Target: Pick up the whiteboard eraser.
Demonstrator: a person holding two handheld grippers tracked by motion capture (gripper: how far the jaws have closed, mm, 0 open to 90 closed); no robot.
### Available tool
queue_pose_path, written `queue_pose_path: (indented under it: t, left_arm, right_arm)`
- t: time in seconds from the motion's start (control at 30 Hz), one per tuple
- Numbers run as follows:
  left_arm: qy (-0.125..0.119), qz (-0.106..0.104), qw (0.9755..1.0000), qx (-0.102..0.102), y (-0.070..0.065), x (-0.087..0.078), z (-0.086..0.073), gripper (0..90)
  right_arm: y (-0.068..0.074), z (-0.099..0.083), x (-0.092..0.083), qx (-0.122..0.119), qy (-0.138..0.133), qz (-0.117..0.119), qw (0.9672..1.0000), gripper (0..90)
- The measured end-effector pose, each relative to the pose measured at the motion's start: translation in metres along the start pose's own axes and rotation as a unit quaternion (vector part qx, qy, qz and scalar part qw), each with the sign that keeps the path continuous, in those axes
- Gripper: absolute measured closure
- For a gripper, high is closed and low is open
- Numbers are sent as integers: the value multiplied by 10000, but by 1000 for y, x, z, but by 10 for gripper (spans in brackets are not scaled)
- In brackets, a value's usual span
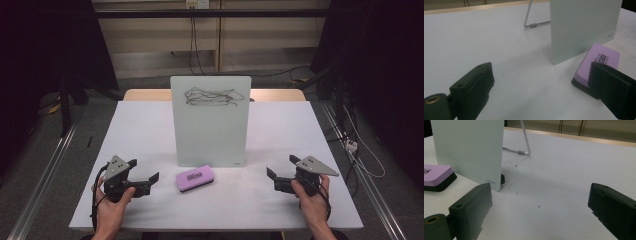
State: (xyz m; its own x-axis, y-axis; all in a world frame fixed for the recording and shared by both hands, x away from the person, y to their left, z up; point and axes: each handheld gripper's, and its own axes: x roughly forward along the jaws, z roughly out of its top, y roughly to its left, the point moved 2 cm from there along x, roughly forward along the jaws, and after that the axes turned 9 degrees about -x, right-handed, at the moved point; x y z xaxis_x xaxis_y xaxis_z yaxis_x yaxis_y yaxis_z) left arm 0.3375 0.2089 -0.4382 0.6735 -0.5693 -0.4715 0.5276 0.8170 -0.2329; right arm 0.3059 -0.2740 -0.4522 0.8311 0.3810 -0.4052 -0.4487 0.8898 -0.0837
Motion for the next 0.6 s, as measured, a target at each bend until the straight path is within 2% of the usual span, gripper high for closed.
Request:
queue_pose_path:
  t: [0.03,0.13,0.3,0.43,0.6]
  left_arm:
    - [54,-37,9999,103,-1,0,0,76]
    - [24,-82,9998,168,-3,2,1,78]
    - [183,-146,9993,282,-4,7,1,78]
    - [414,-514,9978,115,-7,13,4,78]
    - [493,-596,9968,194,-10,15,8,79]
  right_arm:
    - [-1,0,0,-18,5,3,10000,54]
    - [-2,-1,-1,47,3,5,10000,56]
    - [-2,-1,-3,23,-14,28,10000,56]
    - [-1,0,-1,11,-15,71,10000,57]
    - [0,0,1,13,-21,117,9999,57]
